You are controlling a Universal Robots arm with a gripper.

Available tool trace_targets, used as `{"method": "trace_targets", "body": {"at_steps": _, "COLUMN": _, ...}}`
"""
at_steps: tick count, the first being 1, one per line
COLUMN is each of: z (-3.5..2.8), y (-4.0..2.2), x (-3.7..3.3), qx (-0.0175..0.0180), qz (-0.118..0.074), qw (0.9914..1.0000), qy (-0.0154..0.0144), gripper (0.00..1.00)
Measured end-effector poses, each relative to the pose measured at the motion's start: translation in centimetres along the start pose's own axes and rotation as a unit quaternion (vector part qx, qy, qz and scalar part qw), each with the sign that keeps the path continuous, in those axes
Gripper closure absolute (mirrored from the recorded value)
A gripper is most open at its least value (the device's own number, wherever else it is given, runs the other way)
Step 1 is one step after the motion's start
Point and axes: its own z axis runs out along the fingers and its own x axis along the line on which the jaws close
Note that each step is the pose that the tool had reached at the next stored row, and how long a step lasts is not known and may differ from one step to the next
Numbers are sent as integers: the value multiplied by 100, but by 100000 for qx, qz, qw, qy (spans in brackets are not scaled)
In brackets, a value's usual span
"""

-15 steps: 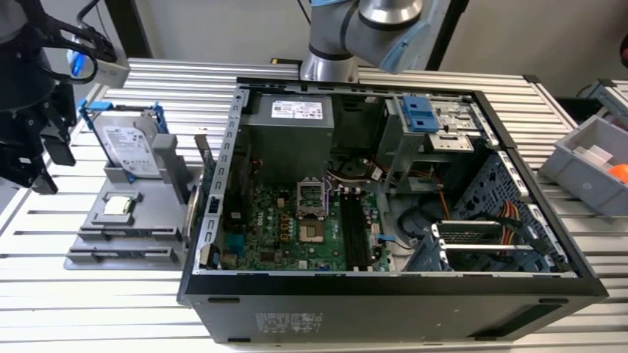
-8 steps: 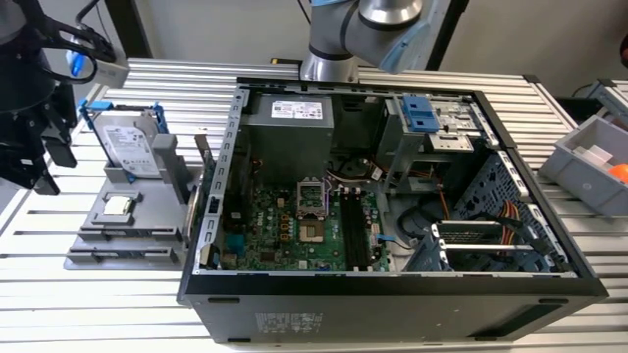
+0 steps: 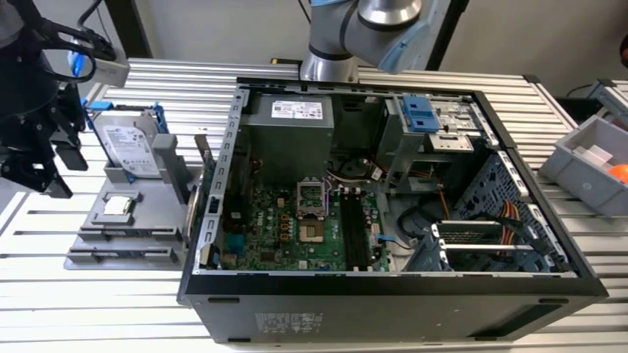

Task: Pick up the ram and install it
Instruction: 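Pick up the ram and move it above insertion slot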

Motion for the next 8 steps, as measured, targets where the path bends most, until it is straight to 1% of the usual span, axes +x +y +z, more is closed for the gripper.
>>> {"method": "trace_targets", "body": {"at_steps": 2, "z": 35, "y": -2, "x": 1, "qx": 116, "qz": 311, "qw": 99999, "qy": -15, "gripper": 0}}
{"method": "trace_targets", "body": {"at_steps": 5, "z": 82, "y": -5, "x": 1, "qx": 250, "qz": 1528, "qw": 99988, "qy": -102, "gripper": 0}}
{"method": "trace_targets", "body": {"at_steps": 8, "z": 116, "y": -7, "x": 1, "qx": 495, "qz": 2645, "qw": 99964, "qy": -185, "gripper": 0}}
